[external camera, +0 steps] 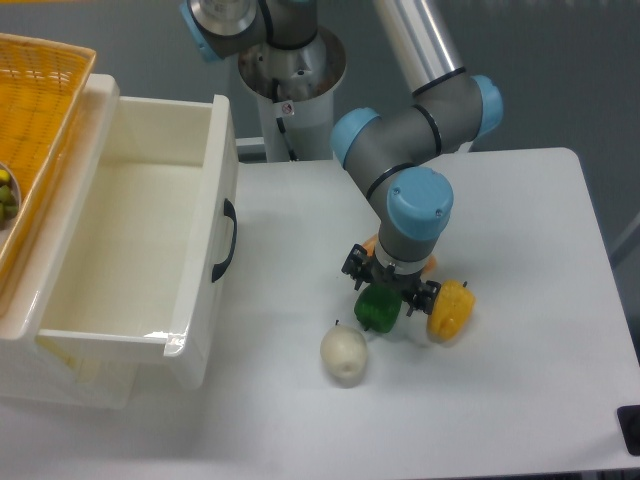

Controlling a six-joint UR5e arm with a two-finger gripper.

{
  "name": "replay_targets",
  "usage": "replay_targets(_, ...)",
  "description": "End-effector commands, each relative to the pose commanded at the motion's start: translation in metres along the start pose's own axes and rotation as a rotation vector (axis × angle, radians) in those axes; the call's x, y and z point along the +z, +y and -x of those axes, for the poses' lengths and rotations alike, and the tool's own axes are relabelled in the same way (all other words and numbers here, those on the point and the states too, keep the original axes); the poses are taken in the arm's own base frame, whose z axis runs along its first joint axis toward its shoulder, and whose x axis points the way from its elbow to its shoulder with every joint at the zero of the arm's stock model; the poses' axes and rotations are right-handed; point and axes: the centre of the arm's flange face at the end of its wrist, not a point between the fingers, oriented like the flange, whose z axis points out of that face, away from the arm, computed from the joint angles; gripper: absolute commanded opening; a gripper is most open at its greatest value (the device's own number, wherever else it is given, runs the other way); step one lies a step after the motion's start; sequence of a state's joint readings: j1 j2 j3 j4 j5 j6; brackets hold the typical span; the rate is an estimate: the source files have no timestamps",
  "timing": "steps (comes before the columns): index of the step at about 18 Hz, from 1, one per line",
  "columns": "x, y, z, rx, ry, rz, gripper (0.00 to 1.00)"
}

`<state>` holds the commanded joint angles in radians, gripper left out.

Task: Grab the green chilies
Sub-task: 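Position the gripper around the green bell pepper and close on it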

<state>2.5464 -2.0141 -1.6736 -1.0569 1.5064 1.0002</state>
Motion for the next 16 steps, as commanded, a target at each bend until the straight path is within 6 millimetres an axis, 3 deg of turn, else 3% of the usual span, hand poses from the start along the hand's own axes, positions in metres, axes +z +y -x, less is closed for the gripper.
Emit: replay_targets(16,0.019,0.0,-0.003,0.001,0.024,0.014,1.0)
